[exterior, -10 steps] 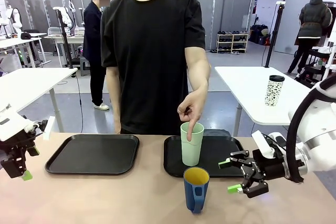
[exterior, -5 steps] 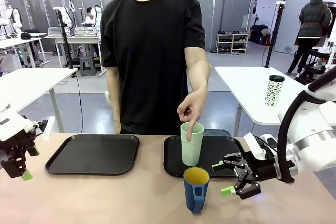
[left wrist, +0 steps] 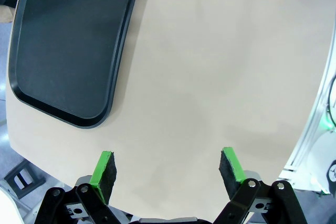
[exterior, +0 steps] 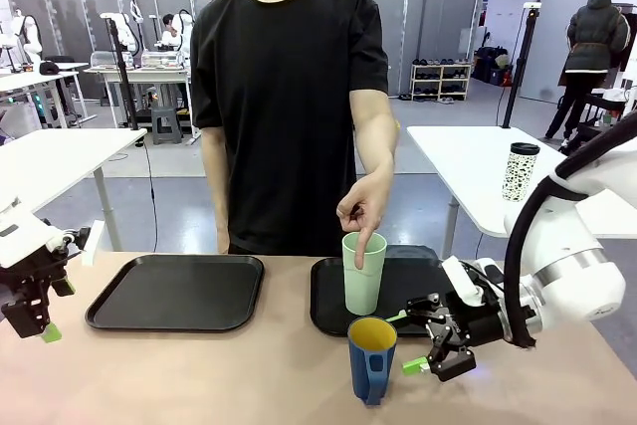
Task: Sort and store the cups by type.
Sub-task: Pick up the Handle plastic cup and place it into the empty Flat Tray.
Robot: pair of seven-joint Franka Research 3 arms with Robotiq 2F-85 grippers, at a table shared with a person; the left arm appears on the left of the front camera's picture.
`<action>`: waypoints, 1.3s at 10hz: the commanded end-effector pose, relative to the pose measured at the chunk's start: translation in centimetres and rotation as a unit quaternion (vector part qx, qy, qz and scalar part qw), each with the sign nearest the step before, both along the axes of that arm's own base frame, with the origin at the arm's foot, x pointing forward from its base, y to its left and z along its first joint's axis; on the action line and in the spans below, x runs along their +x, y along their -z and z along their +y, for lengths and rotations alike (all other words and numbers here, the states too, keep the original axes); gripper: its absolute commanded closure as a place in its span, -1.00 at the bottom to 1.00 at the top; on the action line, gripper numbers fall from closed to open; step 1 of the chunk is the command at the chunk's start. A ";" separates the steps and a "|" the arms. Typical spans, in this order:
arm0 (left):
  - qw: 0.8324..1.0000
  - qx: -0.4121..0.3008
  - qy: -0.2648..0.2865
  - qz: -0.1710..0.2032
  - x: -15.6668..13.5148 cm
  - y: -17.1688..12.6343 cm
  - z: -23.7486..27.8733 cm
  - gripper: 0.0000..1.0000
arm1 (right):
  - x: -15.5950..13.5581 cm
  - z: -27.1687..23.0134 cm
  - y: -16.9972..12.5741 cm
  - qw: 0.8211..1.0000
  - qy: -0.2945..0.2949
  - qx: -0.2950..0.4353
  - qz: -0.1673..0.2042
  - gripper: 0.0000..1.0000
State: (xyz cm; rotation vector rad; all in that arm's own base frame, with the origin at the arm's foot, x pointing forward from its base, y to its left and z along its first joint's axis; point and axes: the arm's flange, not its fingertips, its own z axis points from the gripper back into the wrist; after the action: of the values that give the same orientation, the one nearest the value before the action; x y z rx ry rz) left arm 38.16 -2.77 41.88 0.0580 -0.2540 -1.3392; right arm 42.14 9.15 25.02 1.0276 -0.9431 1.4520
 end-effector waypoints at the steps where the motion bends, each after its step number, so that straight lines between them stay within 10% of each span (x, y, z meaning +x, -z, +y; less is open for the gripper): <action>1: 1.000 0.010 -0.006 -0.004 0.0 -0.1 -0.1 -1.00 | 1.0 1.2 0.4 1.000 0.006 0.002 0.012 -1.00; 13: 1.000 0.010 -0.006 -0.004 0.0 -0.1 -0.1 -1.00 | 1.2 4.2 3.0 0.997 -0.037 0.050 0.042 -1.00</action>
State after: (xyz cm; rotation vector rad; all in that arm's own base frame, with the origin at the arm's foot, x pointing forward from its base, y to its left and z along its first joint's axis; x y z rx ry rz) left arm 38.16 -2.77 41.88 0.0579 -0.2540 -1.3392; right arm 42.76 12.46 22.18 1.1844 -0.9176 1.4343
